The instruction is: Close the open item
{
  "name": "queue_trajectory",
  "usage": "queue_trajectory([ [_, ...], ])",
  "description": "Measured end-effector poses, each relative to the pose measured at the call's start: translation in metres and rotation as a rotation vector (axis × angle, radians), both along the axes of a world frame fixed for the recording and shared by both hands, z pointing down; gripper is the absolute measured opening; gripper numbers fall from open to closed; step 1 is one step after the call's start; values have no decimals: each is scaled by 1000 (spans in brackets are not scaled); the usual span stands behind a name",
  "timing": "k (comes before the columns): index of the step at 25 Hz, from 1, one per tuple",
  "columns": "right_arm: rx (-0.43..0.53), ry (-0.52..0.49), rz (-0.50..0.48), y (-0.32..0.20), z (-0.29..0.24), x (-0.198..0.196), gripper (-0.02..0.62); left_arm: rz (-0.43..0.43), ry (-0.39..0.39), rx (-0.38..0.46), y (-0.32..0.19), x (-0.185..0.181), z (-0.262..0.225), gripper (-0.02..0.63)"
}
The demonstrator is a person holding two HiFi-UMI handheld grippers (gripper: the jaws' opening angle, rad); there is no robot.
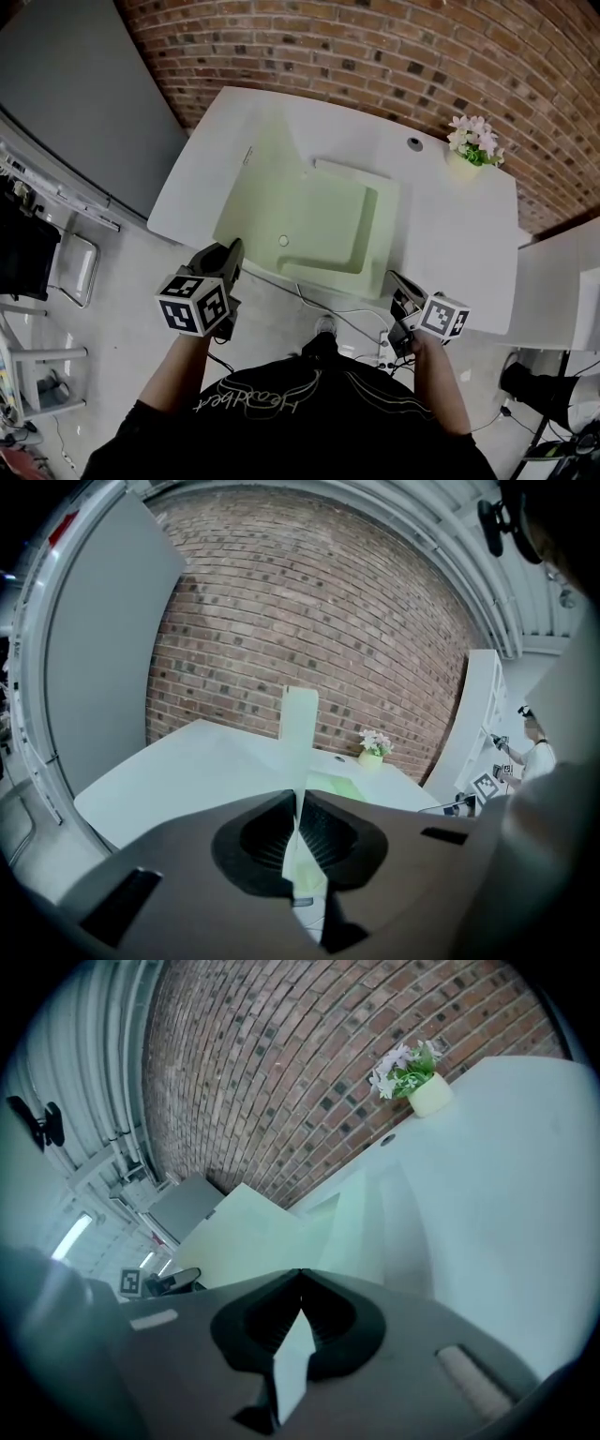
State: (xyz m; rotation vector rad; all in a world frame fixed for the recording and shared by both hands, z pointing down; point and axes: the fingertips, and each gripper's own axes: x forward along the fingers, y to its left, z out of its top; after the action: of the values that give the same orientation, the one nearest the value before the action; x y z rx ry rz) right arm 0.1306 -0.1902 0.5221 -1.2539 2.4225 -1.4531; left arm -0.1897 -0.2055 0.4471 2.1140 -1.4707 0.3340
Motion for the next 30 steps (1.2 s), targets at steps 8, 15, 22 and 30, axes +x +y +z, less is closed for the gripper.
queue_trajectory([
  [8,-39,42,40,-10,24,13,55,22,-27,13,1,8,-4,15],
  [15,-83,12,81,-18,43,18,55,44,-56,17,2,15,-7,15],
  [22,-113,-11,120,-23,54,24,50,66,-74,21,2,22,-9,15],
  [30,-128,-37,116,-27,57,20,49,87,-106,27,1,29,-11,17],
])
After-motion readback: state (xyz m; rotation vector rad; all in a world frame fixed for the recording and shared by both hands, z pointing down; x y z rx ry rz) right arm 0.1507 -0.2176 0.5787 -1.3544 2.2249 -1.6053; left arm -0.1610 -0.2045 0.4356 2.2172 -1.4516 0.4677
